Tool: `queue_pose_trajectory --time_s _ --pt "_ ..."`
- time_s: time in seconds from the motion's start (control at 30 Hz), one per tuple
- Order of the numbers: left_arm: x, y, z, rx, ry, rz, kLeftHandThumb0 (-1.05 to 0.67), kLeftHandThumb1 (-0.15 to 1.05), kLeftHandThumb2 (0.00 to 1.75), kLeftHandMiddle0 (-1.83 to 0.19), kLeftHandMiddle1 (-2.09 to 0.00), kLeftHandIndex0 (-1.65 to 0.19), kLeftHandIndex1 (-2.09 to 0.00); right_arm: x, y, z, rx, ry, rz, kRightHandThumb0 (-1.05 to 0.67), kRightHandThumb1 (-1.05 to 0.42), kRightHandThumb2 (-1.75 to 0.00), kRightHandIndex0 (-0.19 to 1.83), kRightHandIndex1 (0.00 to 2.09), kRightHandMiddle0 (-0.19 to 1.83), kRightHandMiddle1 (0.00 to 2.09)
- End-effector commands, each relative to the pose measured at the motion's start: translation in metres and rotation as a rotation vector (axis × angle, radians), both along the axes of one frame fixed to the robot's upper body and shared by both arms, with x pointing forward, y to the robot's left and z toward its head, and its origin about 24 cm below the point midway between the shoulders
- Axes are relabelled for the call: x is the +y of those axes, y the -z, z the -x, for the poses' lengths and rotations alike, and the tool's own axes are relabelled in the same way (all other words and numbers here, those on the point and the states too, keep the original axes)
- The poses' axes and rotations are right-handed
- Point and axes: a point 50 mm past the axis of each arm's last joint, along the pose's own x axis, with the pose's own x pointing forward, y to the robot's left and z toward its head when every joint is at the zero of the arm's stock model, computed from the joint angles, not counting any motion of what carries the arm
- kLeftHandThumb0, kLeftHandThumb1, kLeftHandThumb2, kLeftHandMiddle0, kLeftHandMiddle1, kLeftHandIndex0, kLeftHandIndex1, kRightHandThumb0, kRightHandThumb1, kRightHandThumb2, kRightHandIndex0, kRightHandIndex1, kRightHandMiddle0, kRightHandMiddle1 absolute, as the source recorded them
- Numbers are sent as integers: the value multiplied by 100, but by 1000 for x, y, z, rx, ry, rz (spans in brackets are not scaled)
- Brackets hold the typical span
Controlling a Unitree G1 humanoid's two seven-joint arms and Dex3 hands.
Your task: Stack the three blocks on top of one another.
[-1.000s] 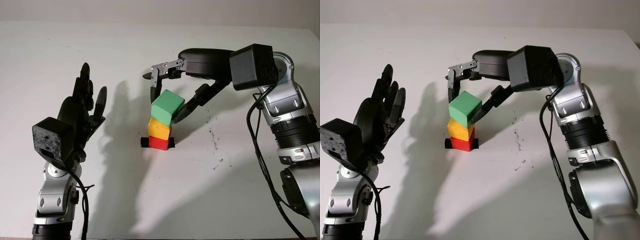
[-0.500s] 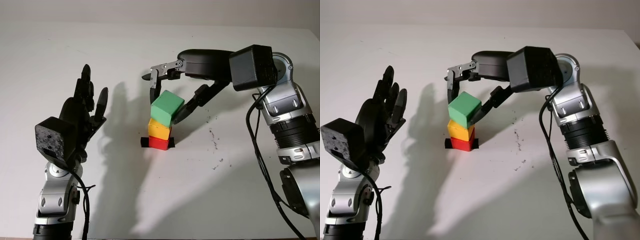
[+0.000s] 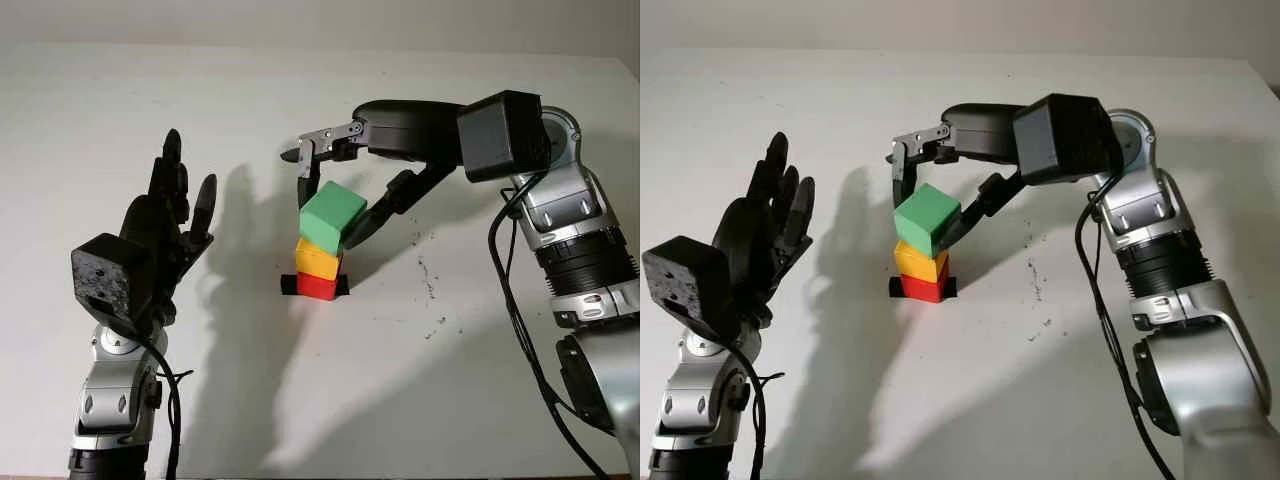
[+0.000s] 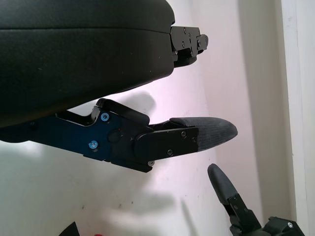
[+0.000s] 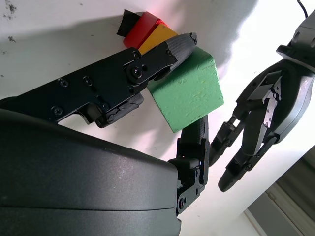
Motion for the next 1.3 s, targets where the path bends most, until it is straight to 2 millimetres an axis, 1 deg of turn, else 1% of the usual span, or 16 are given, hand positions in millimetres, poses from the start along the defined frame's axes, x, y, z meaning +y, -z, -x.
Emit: queue_pose_trajectory --time_s 0.0,0.33,0.4,0.43,0.47,0.5,0.53,0.6,0.63,0.7,0.8,0.93,1.0,1.13,1.2,1.27 --pt "0 2 3 4 -2 -8 -67 105 51 10 -5 9 -5 2 -1 0 -9 -6 0 -49 -90 -5 21 6 45 145" --pt "0 2 3 3 -8 11 -68 105 51 10 -6 9 -6 2 0 0 2 -9 5 -49 -90 -5 20 5 43 146" --pt "0 3 3 4 -7 7 -68 105 51 10 -6 9 -6 2 -1 0 0 -2 26 -50 -89 -5 17 4 29 137" --pt "0 3 3 4 -6 5 -68 105 51 10 -5 9 -5 1 -1 1 -2 3 38 -52 -87 -5 13 3 16 121" --pt "0 3 3 3 -3 4 -68 105 51 10 -5 9 -5 1 -1 1 -7 6 55 -54 -86 -5 10 3 12 108" --pt "0 3 3 2 -1 4 -68 105 51 10 -5 10 -5 1 -2 2 -11 8 66 -57 -85 -5 6 3 7 88" --pt "0 2 3 1 0 4 -68 105 51 11 -5 10 -5 1 -2 2 -20 6 85 -57 -85 -5 4 3 8 78" --pt "-1 2 3 1 2 0 -67 105 51 11 -5 9 -5 1 -2 3 -33 4 124 -65 -85 -5 -8 2 -1 43" --pt "-1 2 3 2 3 -1 -67 105 51 10 -5 9 -5 0 -2 4 -34 1 134 -67 -84 -5 -12 1 -4 33" --pt "-1 3 3 3 3 -1 -67 105 52 11 -5 10 -5 -1 -2 5 -38 0 148 -74 -85 -6 -18 0 -13 20" --pt "-2 3 3 1 4 0 -67 105 52 11 -5 10 -5 -3 -6 8 -50 4 160 -79 -84 -5 -19 0 -18 6" --pt "0 3 2 -1 2 7 -67 105 51 10 -6 9 -5 -7 -10 11 -23 -10 99 -82 -83 -5 -19 0 -19 0" --pt "0 3 2 0 4 6 -67 105 51 11 -5 10 -5 -11 -13 14 -43 -10 75 -92 -87 -6 -19 0 -19 0" --pt "0 3 1 -2 5 6 -67 105 51 11 -5 10 -5 -21 -22 18 -54 2 1 -100 -90 -7 -19 0 -19 0" --pt "0 3 1 -3 6 7 -67 105 51 11 -5 10 -5 -28 -26 20 -13 22 -86 -100 -90 -7 -19 0 -19 0" --pt "1 3 1 -2 9 7 -67 105 51 12 -5 11 -5 -38 -24 20 36 70 -228 -103 -95 -8 -19 0 -19 0"
